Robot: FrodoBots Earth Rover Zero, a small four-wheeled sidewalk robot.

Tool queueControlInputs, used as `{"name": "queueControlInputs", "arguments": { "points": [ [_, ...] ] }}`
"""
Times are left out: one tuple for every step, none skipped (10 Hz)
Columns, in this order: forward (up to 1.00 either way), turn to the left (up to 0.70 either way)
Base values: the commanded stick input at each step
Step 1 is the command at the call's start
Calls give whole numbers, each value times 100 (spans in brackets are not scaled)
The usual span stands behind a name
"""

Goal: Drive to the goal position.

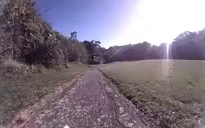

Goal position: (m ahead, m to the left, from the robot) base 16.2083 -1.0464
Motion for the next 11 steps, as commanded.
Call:
{"name": "queueControlInputs", "arguments": {
  "points": [
    [5, 0],
    [5, 0],
    [5, 0],
    [5, 0],
    [5, 0],
    [5, 0],
    [5, 0],
    [5, 0],
    [5, 0],
    [5, 0],
    [5, 0]
  ]
}}
